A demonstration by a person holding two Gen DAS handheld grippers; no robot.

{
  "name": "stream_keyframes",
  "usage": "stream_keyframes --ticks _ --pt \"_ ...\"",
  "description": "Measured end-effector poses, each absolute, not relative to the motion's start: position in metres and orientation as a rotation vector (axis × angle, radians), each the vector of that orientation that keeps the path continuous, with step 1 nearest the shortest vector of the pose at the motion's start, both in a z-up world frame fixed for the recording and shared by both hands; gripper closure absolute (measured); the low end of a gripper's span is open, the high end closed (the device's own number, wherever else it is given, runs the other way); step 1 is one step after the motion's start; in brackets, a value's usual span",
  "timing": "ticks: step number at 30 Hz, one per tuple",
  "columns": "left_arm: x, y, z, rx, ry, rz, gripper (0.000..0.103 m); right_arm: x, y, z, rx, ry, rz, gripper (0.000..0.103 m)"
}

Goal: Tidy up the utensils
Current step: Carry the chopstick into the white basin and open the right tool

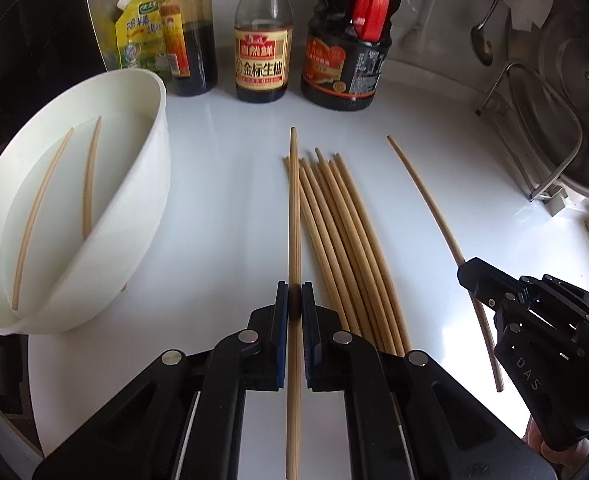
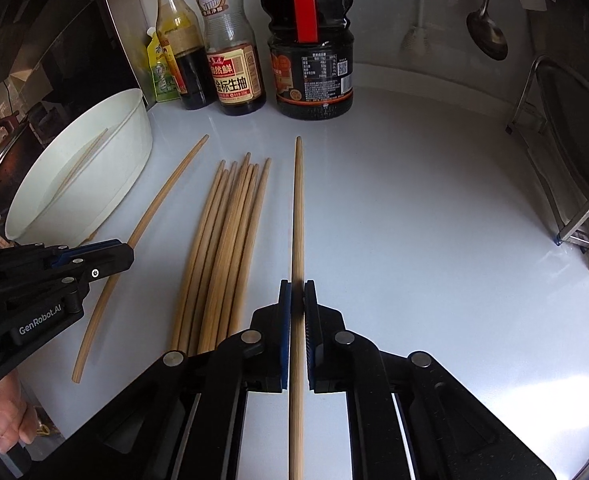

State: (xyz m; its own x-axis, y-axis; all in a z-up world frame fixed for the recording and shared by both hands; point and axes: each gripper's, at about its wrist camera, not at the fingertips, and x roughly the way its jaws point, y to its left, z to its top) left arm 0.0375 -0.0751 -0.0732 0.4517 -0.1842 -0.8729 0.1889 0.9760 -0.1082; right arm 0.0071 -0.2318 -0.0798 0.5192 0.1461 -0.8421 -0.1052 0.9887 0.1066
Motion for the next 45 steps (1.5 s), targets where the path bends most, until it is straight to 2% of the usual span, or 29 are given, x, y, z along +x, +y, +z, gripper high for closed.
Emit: stream_keyframes --ticks 8,15,25,34,45 --pt "0.055 -0.024 -0.017 -0.034 0.988 -0.226 0.096 0.020 -0.196 -0.023 0.055 0.935 0.172 0.097" --pt "0.072 0.053 -0.001 -0.051 0.952 -0.146 0.096 0.048 -0.126 -0.001 0.065 0.883 0.255 0.097" --pt "0.099 0.149 -0.022 -0.060 1.002 -0.066 0.096 0.108 -0.019 -0.017 0.094 0.955 0.386 0.097" --pt "0.128 0.173 -0.060 -0.083 1.092 -0.074 0.096 0.145 0.038 -0.047 0.063 1.077 0.408 0.097" --pt "0.139 0.186 -0.089 -0.100 1.154 -0.072 0.096 0.160 0.049 -0.077 0.083 1.170 0.381 0.097"
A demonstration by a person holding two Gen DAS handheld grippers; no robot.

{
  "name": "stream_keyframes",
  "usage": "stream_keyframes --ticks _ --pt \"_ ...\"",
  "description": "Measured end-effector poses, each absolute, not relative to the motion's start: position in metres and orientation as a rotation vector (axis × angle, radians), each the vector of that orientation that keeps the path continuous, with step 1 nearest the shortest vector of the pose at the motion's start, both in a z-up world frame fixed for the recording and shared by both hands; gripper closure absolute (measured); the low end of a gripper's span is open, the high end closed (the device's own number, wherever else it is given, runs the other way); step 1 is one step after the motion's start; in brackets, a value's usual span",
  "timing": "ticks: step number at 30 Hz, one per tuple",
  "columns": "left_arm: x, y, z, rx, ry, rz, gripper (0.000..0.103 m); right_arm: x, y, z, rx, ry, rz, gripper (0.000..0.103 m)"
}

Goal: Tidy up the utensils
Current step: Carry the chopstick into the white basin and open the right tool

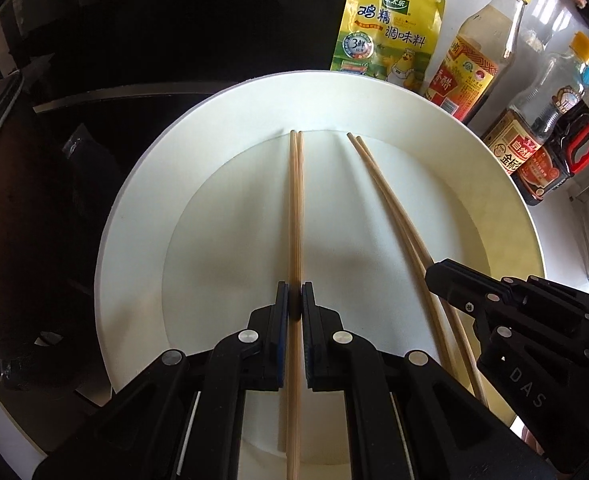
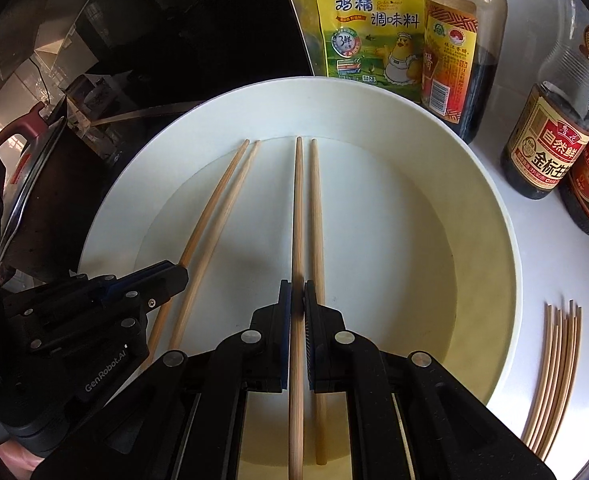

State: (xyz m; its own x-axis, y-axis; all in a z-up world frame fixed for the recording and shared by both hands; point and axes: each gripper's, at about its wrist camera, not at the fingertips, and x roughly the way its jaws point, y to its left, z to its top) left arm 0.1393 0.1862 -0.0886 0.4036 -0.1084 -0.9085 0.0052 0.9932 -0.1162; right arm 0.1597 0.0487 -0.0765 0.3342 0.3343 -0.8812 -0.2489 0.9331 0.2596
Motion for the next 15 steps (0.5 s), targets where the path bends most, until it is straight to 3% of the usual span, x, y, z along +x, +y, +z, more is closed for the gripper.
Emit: stream_keyframes --ticks 3,7,12,15 --pt "0.139 0.187 -0.090 -0.103 1.157 -0.070 0.094 0.160 0.047 -0.077 0.088 1.170 0.375 0.097" --pt "0.137 0.188 -0.086 -0.111 1.143 -0.061 0.062 0.159 0.044 -0.073 0.093 1.154 0.361 0.088" --pt "0.136 0.189 -0.077 -0.106 1.127 -0.054 0.059 0.154 0.038 -0.066 0.081 1.130 0.342 0.088" --pt "0.131 0.191 -0.072 -0.106 1.115 -0.048 0.052 0.150 0.036 -0.064 0.074 1.126 0.341 0.088"
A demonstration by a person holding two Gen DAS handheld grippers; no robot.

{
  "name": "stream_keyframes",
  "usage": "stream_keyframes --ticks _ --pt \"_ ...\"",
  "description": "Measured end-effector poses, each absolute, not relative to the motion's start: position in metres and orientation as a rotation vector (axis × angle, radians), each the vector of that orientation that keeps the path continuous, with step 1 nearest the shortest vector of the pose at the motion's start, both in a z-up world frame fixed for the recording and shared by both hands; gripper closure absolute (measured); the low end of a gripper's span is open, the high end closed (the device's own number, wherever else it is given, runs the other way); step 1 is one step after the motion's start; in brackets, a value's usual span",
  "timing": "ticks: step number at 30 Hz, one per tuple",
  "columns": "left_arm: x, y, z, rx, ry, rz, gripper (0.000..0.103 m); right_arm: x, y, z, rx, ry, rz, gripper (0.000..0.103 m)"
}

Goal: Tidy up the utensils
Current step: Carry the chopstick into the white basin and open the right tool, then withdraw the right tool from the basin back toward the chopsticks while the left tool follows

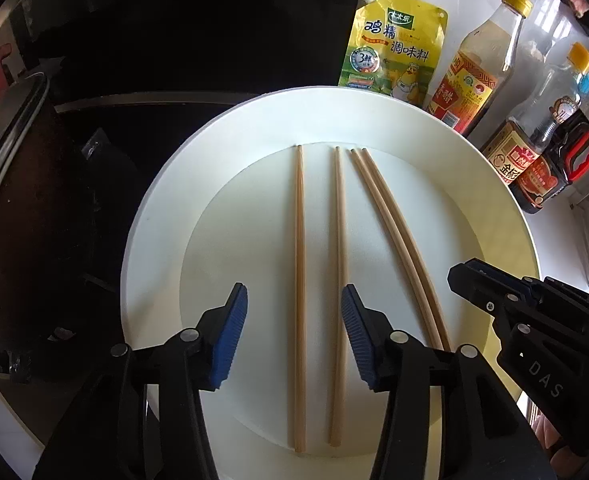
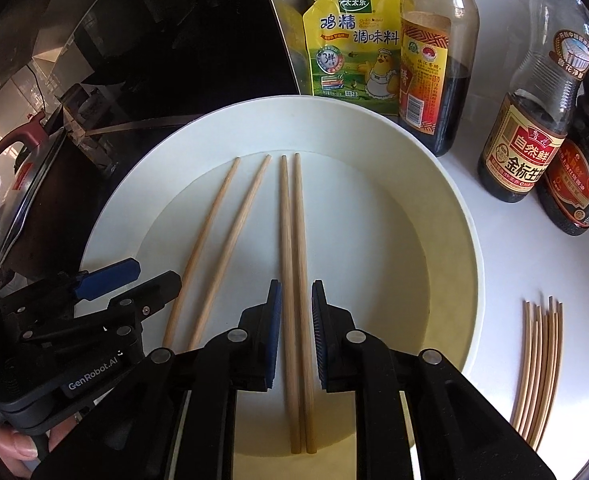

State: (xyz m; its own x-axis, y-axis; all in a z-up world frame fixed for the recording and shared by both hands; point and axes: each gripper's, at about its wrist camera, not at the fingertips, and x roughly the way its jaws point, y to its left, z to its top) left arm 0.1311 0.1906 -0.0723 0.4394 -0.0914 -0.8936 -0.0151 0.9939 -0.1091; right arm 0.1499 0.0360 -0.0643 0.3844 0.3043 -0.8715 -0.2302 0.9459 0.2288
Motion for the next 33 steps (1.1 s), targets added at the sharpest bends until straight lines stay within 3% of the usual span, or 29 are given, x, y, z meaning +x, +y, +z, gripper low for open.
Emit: stream_keyframes --ticks 5,13,33 --pt "0.120 0.191 -0.063 -0.108 1.092 -0.040 0.047 0.141 0.032 -0.058 0.071 1.111 0.336 0.084" --pt "0.095 0.189 -0.044 -0.102 1.047 -0.028 0.035 0.110 0.025 -0.036 0.061 1.049 0.335 0.067" --pt "0.032 0.146 -0.021 -0.080 1.031 -0.034 0.025 0.038 -0.023 -0.011 0.086 1.008 0.309 0.060"
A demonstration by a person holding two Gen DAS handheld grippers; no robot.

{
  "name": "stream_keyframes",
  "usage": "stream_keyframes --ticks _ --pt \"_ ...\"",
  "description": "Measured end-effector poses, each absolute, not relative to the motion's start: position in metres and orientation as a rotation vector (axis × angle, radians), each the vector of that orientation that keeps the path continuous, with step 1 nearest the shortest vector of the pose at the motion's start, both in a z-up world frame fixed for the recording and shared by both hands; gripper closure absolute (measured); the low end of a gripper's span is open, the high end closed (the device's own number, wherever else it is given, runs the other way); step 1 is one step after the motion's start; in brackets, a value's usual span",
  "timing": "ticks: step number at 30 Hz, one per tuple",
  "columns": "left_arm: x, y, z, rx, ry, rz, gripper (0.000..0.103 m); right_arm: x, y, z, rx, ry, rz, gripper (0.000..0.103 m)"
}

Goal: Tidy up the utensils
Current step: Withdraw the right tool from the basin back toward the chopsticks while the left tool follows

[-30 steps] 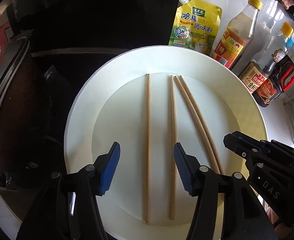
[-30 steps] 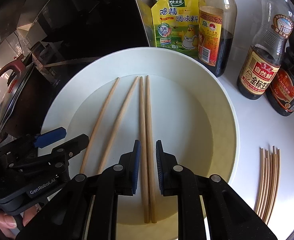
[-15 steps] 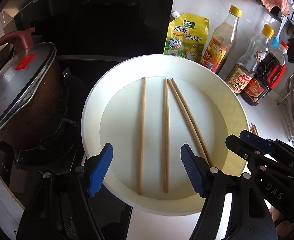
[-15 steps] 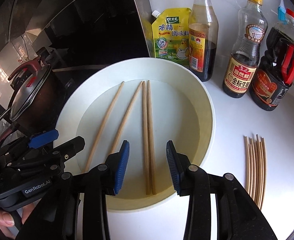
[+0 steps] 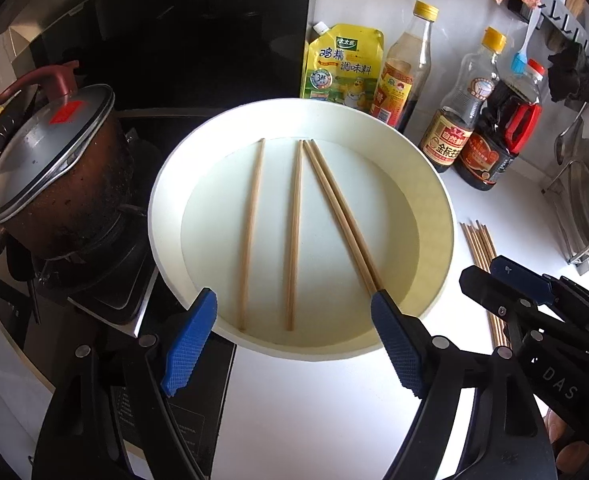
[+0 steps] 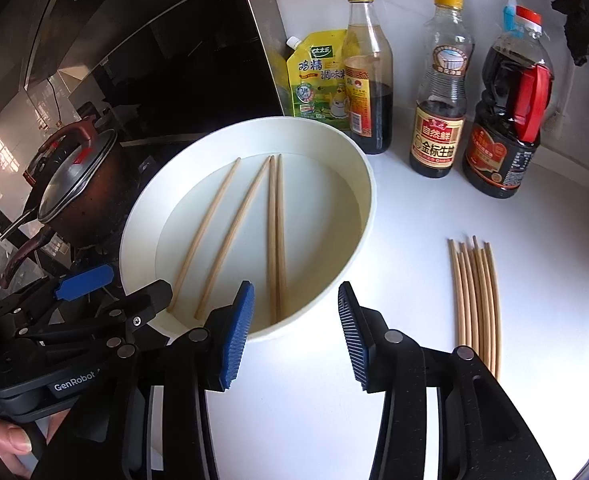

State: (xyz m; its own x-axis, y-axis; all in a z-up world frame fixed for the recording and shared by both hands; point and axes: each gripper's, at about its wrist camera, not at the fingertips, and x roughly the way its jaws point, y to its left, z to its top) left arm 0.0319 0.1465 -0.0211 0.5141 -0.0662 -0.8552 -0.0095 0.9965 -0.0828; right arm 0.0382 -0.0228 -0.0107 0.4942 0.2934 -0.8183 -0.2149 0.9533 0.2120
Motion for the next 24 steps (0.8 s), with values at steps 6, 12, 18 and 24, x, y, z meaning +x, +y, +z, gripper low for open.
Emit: stream_keyframes --ticks 6,12,18,24 --pt "0.015 0.119 -0.024 -0.069 1.042 -0.050 0.022 0.019 -0.054 -0.018 0.102 1.027 0.282 0.057" --pt "-0.001 0.089 -0.031 -0.061 1.060 -0.073 0.021 0.004 -0.093 -0.025 0.131 1.047 0.239 0.056" --pt "-0.010 0.055 -0.036 -0.036 1.069 -0.105 0.019 -0.008 -0.131 -0.029 0.142 1.052 0.191 0.055" --pt "-0.013 0.020 -0.040 -0.018 1.073 -0.152 0.019 -0.018 -0.169 -0.034 0.138 1.054 0.127 0.053"
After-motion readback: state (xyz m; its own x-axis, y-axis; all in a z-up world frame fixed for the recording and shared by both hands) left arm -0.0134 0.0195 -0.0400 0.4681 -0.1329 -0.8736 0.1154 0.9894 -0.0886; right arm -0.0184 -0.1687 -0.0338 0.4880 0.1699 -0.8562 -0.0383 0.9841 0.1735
